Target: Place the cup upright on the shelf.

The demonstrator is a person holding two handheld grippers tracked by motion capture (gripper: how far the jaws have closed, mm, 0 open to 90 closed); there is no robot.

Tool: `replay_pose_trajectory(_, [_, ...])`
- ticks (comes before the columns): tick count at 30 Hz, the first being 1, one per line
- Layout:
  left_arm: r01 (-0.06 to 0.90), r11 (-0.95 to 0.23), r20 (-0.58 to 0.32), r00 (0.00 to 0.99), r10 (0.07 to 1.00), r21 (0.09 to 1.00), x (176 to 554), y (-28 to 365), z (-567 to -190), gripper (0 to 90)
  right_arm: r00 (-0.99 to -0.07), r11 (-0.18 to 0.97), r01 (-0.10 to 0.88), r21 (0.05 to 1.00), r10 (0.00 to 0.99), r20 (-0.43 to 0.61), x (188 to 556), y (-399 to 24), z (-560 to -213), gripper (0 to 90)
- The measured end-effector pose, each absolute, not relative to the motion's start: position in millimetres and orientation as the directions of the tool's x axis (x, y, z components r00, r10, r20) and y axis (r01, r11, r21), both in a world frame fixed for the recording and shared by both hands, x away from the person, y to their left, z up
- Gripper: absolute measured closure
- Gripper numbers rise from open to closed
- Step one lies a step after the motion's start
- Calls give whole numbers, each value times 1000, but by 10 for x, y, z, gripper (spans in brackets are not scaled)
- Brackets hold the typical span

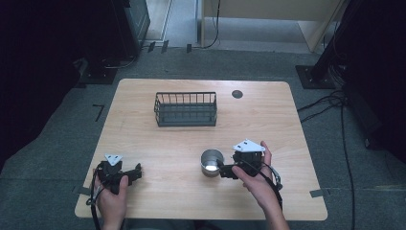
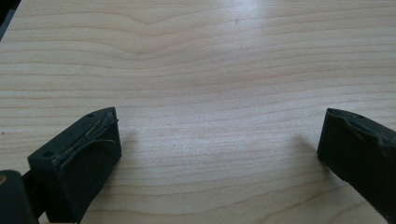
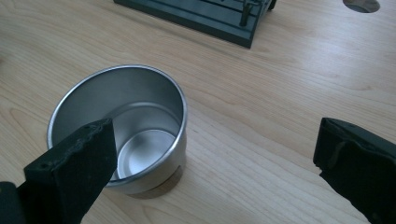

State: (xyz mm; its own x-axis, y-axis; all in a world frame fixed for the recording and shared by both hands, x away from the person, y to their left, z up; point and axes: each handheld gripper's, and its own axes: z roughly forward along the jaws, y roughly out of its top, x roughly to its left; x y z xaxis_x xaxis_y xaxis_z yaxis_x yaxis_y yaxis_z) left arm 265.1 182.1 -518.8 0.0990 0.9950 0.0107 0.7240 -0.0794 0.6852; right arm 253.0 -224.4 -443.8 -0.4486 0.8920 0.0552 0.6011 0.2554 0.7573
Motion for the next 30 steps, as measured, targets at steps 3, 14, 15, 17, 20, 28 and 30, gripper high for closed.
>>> replay_pose_trajectory(3, [724,-80,11,99,995,685,2651,1821,-5187,0,-457,258,600,757,887,59,2532,-2195,-4444,0])
replay_pose_trajectory(14, [724,-80,11,100,995,685,2651,1822,-5188,0,-497,274,600,751,864,81,2524,-1975,-4481,0])
replay_pose_trajectory(15, [724,-80,11,99,995,685,2651,1821,-5187,0,-501,278,599,751,862,81,2525,-1959,-4486,0])
replay_pose_trajectory(17, [724,-80,11,99,995,685,2651,1822,-5187,0,-502,275,601,750,861,86,2524,-1943,-4490,0])
replay_pose_trajectory(20, [723,-83,10,105,994,685,2651,1820,-5188,0,-505,269,601,753,858,96,2524,-1910,-4488,0])
replay_pose_trajectory(28, [723,-84,10,107,994,686,2651,1819,-5188,0,-524,292,599,745,847,89,2514,-1811,-4525,0])
replay_pose_trajectory(30, [723,-84,10,106,994,686,2651,1819,-5188,0,-526,298,600,743,846,86,2521,-1789,-4547,0])
